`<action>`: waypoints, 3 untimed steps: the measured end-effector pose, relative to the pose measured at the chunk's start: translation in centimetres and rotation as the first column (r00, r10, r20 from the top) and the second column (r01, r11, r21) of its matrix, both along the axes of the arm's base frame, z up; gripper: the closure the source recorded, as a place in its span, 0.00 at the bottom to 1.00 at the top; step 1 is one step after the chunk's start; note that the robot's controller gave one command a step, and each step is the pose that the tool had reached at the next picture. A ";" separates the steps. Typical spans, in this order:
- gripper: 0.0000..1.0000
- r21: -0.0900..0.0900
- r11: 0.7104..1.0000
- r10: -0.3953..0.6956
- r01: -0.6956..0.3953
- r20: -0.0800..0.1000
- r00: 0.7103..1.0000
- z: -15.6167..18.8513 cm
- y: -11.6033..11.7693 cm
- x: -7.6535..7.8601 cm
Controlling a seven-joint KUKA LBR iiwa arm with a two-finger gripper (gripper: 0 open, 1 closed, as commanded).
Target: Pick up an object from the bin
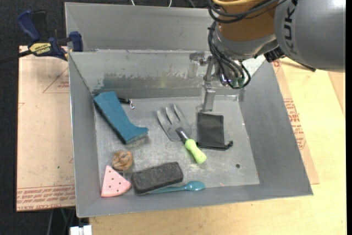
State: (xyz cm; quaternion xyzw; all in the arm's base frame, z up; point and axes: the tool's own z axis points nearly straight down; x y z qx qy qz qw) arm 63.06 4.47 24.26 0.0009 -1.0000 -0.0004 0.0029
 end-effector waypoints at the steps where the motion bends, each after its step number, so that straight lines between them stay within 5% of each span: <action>1: 0.00 0.000 1.000 -0.001 0.001 0.008 1.000 0.5 0.0 0.1; 2: 0.00 0.000 1.000 0.009 -0.009 0.010 1.000 -8.3 -3.6 -5.3; 3: 0.00 0.003 0.995 -0.100 0.100 0.024 0.995 -8.1 -8.1 -10.6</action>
Offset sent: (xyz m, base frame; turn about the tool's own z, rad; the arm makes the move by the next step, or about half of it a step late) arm -0.1089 -0.0745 -0.1726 -0.0217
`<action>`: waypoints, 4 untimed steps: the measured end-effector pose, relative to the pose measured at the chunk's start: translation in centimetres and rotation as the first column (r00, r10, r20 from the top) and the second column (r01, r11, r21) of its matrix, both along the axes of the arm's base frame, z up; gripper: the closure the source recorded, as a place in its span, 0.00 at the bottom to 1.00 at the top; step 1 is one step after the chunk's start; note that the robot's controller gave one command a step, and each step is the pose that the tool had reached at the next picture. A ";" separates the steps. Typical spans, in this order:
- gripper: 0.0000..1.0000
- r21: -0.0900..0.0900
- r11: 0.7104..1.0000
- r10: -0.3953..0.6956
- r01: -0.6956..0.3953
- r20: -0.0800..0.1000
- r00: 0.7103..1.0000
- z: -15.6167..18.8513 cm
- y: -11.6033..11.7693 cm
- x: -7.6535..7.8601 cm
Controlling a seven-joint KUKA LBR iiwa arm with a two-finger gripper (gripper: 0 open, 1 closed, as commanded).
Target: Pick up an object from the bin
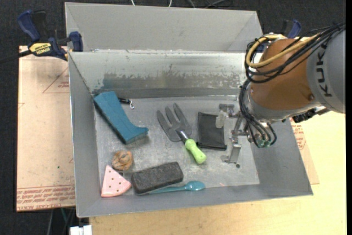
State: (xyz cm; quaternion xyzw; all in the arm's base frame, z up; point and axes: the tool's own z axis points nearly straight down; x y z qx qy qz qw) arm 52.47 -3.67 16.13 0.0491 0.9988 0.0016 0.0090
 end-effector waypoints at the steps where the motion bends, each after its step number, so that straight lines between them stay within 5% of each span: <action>1: 0.00 0.001 0.996 0.085 -0.085 -0.012 0.996 -2.7 0.7 -0.6; 2: 0.00 0.003 0.998 -0.070 0.070 0.001 0.998 -8.8 -0.6 2.3; 3: 1.00 0.005 0.998 -0.067 0.067 -0.006 0.998 -9.1 4.5 0.0; 4: 1.00 0.005 0.998 -0.067 0.067 -0.005 0.998 -9.1 4.5 0.0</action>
Offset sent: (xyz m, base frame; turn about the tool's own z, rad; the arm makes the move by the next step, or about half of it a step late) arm 0.0236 -0.0079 -0.0913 0.0715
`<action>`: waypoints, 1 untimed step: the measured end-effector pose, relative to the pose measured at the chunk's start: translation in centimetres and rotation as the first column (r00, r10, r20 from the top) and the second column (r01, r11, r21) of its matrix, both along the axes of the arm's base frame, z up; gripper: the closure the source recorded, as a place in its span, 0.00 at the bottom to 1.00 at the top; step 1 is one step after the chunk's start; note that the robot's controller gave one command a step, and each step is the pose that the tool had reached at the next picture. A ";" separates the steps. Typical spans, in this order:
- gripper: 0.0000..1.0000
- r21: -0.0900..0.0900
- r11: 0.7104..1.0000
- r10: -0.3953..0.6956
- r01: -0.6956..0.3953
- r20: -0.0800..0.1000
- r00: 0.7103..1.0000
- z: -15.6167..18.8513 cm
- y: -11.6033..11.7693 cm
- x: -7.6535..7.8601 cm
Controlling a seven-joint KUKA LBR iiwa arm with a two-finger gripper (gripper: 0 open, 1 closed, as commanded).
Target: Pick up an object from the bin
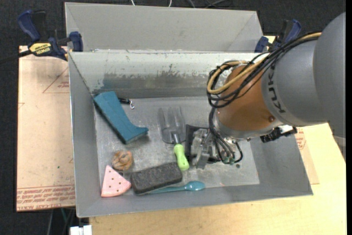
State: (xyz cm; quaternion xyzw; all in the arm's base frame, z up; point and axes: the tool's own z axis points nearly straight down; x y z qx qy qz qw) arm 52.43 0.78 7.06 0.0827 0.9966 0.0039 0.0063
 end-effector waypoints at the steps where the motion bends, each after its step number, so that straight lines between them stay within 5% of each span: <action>1: 1.00 0.000 1.000 0.001 -0.001 -0.004 1.000 3.1 0.0 -0.1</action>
Offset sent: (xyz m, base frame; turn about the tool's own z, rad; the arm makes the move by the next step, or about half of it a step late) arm -0.0020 -0.0004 0.0354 0.0001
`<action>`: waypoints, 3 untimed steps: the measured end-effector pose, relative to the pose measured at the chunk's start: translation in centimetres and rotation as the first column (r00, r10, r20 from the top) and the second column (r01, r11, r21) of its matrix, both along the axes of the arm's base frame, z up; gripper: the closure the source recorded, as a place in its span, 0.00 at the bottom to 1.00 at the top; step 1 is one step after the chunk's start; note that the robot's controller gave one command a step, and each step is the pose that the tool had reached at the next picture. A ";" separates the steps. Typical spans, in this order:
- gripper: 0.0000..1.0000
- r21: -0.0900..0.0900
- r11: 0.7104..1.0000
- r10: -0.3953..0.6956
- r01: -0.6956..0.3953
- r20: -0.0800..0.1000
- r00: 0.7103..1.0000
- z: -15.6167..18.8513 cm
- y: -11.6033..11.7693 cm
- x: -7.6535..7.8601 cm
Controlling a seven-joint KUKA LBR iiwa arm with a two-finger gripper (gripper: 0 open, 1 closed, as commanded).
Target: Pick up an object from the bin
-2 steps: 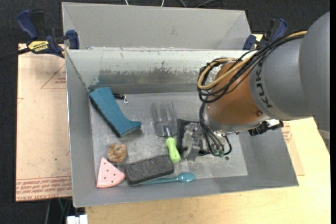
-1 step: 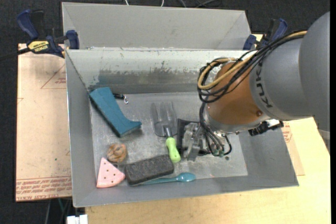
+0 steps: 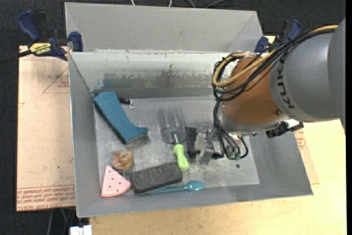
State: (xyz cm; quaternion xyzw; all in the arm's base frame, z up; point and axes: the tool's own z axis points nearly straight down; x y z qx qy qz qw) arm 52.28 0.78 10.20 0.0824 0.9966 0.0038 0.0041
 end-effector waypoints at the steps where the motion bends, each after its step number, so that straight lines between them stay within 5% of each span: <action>1: 1.00 0.000 1.000 0.000 0.000 0.006 1.000 2.3 0.0 0.2; 3: 1.00 0.001 1.000 0.002 -0.002 0.004 1.000 5.2 0.0 0.1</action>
Offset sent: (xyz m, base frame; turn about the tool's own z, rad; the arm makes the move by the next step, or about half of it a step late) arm 0.0012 -0.0001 0.0325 -0.0004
